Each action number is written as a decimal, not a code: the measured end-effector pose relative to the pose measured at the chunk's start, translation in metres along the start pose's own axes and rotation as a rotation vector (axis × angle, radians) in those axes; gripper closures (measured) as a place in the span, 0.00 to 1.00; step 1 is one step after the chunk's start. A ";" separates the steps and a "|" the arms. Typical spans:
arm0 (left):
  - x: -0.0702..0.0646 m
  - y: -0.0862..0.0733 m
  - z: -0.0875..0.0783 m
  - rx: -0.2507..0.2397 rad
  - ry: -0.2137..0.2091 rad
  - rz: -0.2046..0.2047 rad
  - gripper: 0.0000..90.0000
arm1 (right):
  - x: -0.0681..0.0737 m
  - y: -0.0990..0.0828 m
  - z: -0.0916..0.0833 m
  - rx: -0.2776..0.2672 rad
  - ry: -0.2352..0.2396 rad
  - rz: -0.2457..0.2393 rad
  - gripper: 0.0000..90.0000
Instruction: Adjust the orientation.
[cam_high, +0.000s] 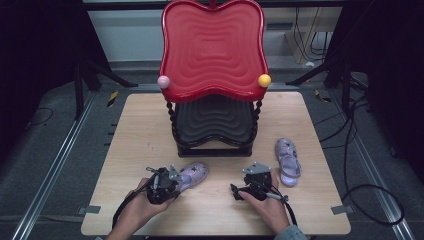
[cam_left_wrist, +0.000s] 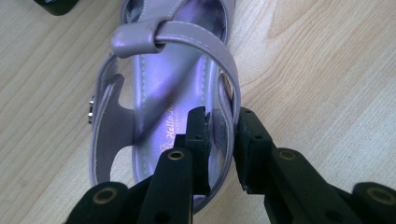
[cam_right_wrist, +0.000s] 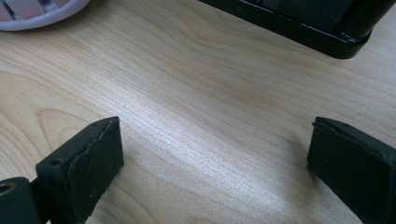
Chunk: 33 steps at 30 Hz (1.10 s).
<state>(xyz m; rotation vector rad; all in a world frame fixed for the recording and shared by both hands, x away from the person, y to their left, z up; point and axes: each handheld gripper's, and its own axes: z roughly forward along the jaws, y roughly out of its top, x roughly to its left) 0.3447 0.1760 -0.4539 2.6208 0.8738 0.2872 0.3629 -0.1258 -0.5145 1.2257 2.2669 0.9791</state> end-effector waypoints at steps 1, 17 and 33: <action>0.000 0.000 0.000 0.000 0.000 0.000 0.85 | 0.000 0.000 0.000 0.000 0.000 0.000 0.04; 0.017 0.004 -0.006 -0.001 -0.120 -0.045 0.96 | 0.000 0.000 0.000 0.000 0.001 -0.001 0.04; 0.013 0.004 -0.051 -0.264 -0.288 -0.128 0.96 | 0.000 0.000 0.000 0.000 0.001 -0.001 0.04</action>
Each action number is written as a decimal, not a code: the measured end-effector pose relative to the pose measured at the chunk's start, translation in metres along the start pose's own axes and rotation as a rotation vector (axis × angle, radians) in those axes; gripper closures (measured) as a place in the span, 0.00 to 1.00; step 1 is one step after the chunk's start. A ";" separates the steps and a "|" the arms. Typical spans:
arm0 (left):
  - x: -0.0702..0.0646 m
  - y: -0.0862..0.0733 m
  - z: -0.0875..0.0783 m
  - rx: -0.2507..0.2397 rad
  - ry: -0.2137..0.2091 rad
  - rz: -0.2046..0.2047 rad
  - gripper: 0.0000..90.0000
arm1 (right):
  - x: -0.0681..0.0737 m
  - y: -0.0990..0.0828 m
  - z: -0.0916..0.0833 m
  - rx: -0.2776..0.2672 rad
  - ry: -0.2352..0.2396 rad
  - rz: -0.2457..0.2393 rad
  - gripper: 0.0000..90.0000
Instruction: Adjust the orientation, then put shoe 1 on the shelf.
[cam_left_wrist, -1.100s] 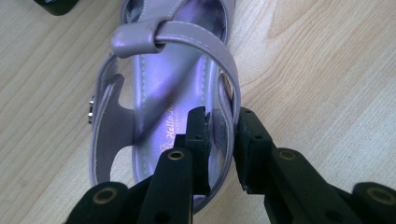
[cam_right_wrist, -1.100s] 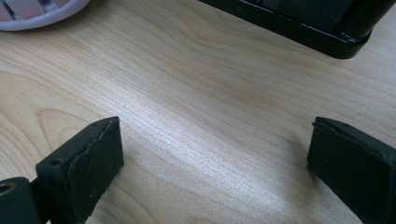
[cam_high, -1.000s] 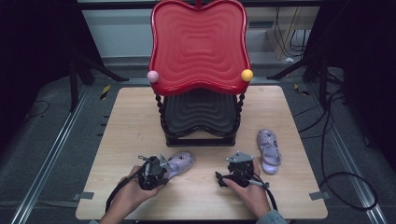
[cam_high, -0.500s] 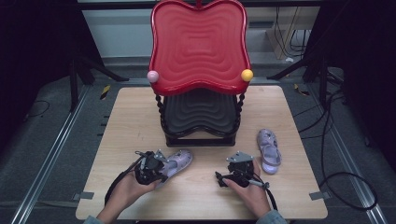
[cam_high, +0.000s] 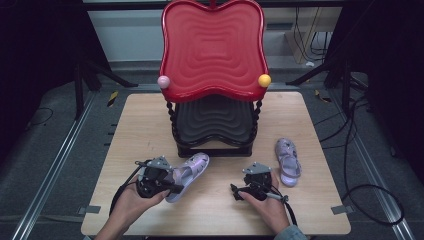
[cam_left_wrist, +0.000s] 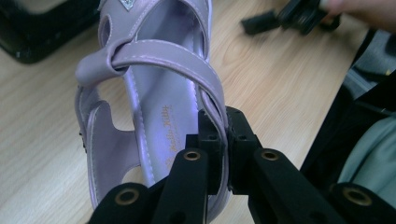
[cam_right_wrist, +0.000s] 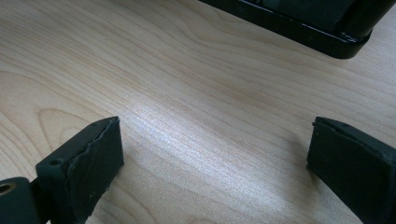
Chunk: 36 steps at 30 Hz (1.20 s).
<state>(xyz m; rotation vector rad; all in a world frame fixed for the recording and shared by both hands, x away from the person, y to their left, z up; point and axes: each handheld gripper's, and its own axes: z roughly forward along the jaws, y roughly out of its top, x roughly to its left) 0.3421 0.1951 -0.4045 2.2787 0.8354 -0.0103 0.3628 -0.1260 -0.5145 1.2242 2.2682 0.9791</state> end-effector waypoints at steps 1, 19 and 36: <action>-0.001 0.002 -0.001 -0.020 -0.004 -0.001 0.96 | 0.000 0.000 0.000 0.000 0.000 0.000 0.04; -0.008 0.058 -0.001 -0.293 0.031 -0.072 0.96 | 0.000 0.000 0.000 -0.002 -0.002 -0.003 0.04; -0.012 0.082 0.005 -0.464 0.100 -0.112 0.96 | 0.000 0.000 0.000 -0.003 -0.001 -0.008 0.04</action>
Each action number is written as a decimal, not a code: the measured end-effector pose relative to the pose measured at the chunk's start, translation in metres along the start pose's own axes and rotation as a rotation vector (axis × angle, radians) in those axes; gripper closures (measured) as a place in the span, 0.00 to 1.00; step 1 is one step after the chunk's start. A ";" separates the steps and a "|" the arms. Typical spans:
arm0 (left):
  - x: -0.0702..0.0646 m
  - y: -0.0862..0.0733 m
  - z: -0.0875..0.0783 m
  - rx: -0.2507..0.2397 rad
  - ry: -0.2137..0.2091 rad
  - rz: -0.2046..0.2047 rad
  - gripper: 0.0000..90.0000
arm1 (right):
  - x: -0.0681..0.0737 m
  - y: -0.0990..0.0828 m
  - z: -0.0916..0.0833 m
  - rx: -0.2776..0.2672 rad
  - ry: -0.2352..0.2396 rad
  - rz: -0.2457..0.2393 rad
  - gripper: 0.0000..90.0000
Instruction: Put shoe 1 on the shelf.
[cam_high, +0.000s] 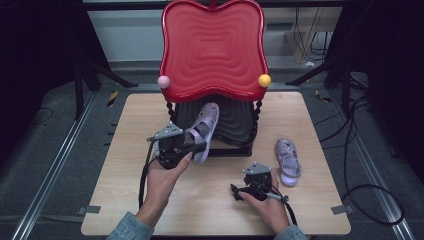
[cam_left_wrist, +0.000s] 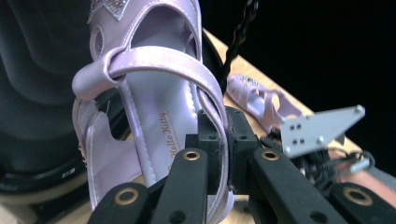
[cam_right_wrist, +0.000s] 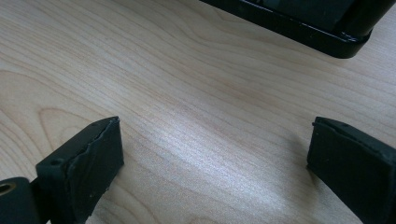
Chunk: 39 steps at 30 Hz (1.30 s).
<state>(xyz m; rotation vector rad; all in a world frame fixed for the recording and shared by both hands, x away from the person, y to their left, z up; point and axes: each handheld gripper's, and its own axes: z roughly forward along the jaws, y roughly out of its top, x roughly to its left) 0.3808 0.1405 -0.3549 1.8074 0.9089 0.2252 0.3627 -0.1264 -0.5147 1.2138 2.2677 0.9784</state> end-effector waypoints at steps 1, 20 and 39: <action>-0.001 0.001 0.001 -0.008 0.008 0.006 0.96 | 0.000 0.000 0.000 0.000 0.000 0.000 0.04; 0.005 0.005 0.044 -0.214 0.141 -0.016 0.96 | 0.000 0.000 0.000 -0.001 0.000 -0.004 0.04; 0.023 0.013 0.070 -0.305 0.360 0.004 0.96 | 0.000 0.000 0.000 0.001 0.004 -0.001 0.04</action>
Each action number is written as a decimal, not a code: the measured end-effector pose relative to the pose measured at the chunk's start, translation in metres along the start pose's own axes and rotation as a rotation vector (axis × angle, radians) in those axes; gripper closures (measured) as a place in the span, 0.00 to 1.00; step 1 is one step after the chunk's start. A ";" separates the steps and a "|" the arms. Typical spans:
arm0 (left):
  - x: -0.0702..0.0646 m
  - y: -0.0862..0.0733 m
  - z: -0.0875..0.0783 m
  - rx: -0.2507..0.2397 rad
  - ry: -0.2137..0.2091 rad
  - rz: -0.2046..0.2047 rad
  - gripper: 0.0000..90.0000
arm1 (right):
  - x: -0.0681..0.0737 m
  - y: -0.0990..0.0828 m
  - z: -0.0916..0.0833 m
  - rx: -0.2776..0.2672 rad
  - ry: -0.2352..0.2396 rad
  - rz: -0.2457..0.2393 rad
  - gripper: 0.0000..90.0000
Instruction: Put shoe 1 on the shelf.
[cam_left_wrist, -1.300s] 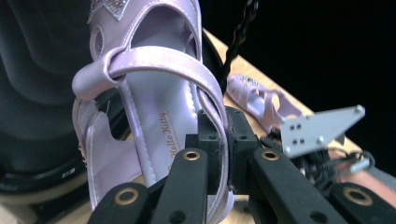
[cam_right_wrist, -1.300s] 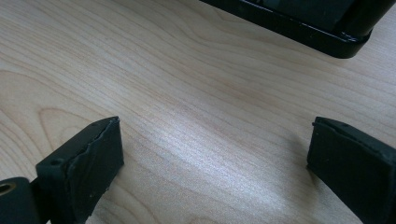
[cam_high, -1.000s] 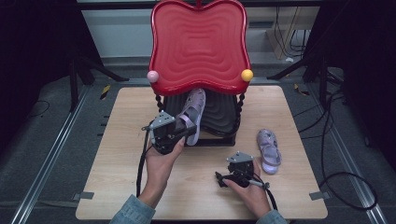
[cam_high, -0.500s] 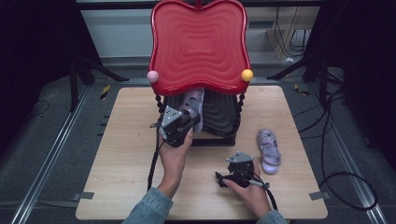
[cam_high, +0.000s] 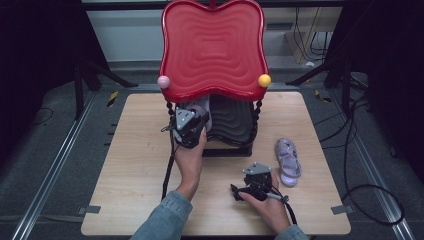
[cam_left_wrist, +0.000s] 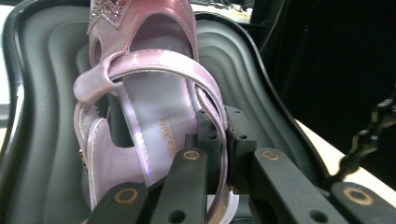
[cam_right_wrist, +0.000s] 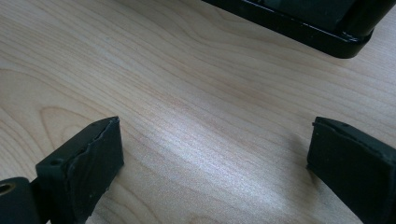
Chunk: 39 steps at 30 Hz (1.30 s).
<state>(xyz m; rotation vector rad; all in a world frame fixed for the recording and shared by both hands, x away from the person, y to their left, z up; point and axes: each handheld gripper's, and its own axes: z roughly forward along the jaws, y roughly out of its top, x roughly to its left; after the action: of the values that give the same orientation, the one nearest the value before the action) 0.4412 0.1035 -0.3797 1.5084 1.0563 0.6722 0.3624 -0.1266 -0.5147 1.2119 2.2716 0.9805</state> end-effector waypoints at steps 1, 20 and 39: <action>0.000 0.000 0.000 0.000 0.000 0.000 0.96 | 0.000 0.000 0.000 0.000 0.000 0.000 0.04; 0.004 -0.008 0.018 0.051 0.072 -0.035 0.96 | 0.000 0.000 0.000 -0.001 0.003 -0.006 0.04; -0.008 -0.010 0.039 0.098 0.088 -0.062 0.90 | 0.000 0.000 0.000 0.000 0.006 -0.008 0.04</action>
<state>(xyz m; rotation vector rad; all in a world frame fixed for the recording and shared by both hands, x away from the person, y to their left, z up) 0.4688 0.0784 -0.3971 1.5352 1.2126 0.6564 0.3627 -0.1268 -0.5147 1.1999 2.2798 0.9827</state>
